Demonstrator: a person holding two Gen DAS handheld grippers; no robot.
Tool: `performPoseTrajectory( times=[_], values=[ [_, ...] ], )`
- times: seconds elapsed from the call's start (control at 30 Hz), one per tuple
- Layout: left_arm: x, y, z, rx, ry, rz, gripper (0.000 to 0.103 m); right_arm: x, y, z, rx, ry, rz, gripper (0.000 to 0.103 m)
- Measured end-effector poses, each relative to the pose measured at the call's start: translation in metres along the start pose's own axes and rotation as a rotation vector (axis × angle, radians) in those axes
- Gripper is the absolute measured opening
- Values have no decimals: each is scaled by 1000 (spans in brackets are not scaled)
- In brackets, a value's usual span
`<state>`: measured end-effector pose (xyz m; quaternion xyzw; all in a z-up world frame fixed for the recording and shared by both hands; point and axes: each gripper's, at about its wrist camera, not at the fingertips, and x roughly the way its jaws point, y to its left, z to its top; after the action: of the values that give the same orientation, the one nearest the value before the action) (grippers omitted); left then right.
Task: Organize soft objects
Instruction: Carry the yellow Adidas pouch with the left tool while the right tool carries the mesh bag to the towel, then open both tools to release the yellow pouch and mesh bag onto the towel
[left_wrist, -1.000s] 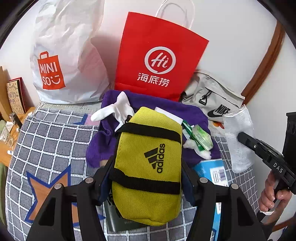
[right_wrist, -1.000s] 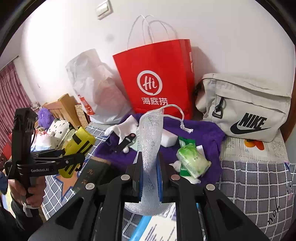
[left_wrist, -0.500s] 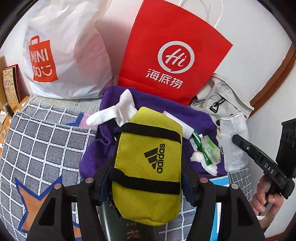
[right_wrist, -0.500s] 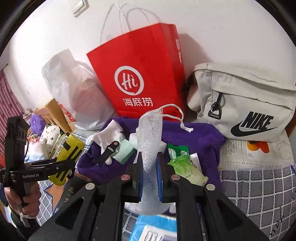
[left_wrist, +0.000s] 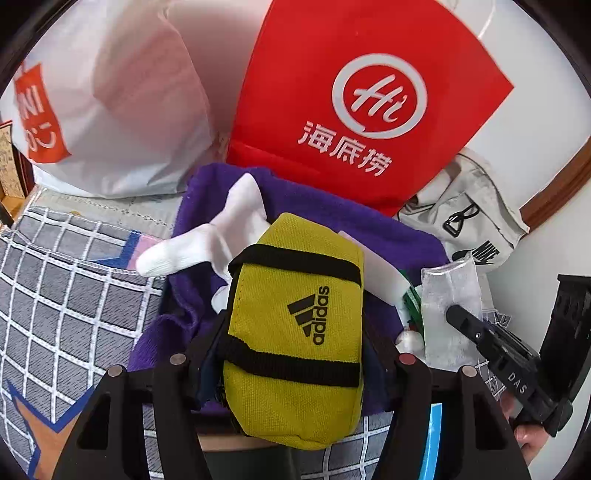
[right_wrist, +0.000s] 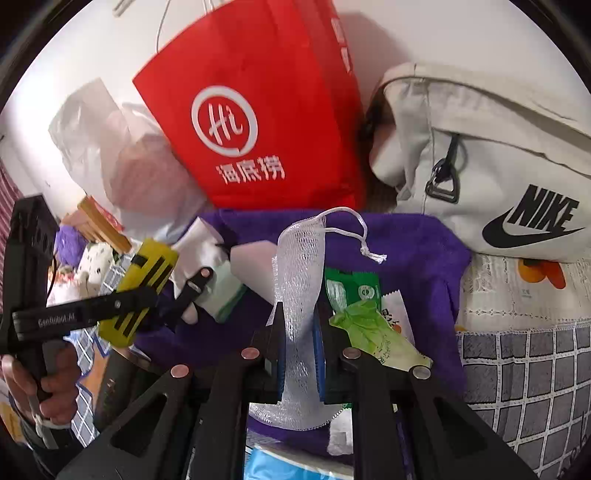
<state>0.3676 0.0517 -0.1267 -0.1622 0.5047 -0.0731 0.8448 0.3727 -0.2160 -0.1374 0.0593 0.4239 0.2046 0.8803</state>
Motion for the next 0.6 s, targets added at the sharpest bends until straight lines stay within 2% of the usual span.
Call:
performPoseTrajectory(
  times=[0.3, 0.6],
  values=[
    [30, -1, 8, -3, 73, 11, 62, 21, -7, -3, 8, 49, 3, 13],
    [43, -6, 9, 12, 91, 12, 63, 29, -11, -6, 11, 59, 3, 13]
  ],
)
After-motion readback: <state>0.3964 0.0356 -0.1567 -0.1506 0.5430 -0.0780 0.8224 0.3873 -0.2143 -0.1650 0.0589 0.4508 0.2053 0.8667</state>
